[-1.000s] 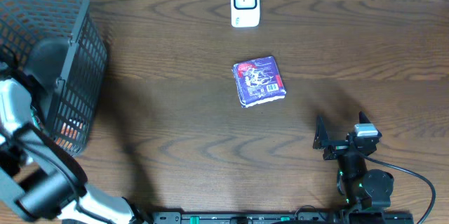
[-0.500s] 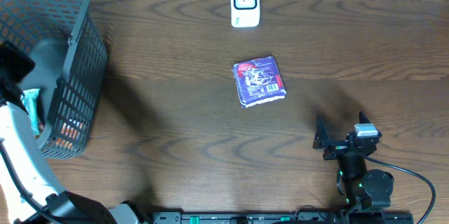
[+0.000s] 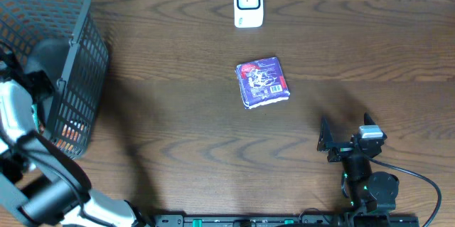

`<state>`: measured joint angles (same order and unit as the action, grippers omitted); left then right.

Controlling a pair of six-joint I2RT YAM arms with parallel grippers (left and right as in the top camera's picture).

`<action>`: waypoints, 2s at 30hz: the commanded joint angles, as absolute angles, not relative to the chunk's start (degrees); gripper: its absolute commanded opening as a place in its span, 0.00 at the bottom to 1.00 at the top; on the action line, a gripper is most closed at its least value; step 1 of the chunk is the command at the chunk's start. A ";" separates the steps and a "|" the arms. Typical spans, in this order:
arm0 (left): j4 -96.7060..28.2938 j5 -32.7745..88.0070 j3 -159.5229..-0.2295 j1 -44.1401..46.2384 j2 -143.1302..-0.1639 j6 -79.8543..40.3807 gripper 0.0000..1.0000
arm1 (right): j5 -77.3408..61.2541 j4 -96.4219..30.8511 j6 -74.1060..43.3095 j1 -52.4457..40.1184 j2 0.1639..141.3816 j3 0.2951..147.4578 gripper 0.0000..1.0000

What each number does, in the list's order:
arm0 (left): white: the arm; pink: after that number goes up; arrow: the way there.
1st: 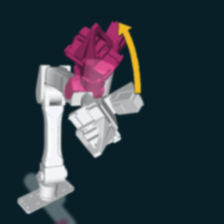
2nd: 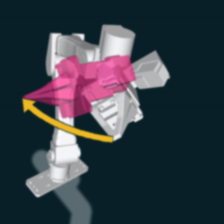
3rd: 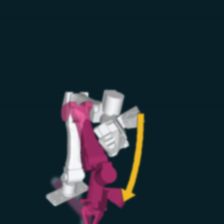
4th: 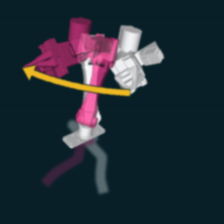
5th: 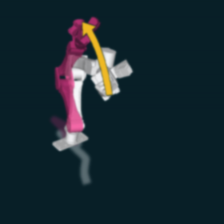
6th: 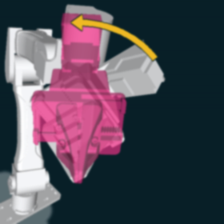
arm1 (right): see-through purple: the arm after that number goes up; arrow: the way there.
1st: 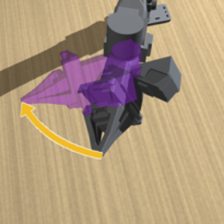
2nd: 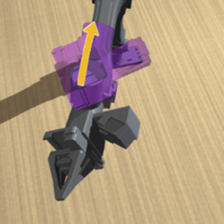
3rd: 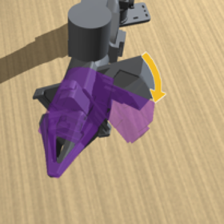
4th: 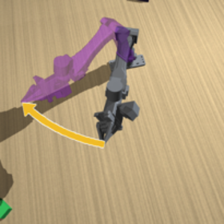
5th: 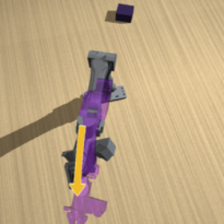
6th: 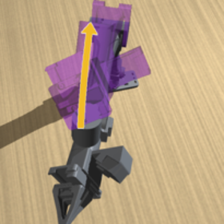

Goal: Scan the item barcode
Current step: 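Reach the left gripper into the basket and grasp the green wipes pack, then carry the green wipes pack out and set it left of the purple pack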

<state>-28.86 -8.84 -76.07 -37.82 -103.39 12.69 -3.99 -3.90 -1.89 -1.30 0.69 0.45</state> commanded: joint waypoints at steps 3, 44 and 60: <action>-25.34 -13.76 -75.22 -37.95 -109.51 17.63 0.95 | -3.51 -4.08 -1.65 -1.06 0.38 0.32 0.99; -6.70 41.54 -75.42 -31.14 -78.06 -22.57 0.07 | -3.51 -4.08 -1.65 -1.06 0.38 0.32 0.99; -20.80 32.01 -75.37 10.37 -79.42 -17.47 0.07 | -3.51 -4.08 -1.65 -1.06 0.38 0.32 0.99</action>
<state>-17.91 40.03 -74.70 6.13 -77.73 -19.22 -3.99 -3.86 -1.89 -1.30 0.69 0.45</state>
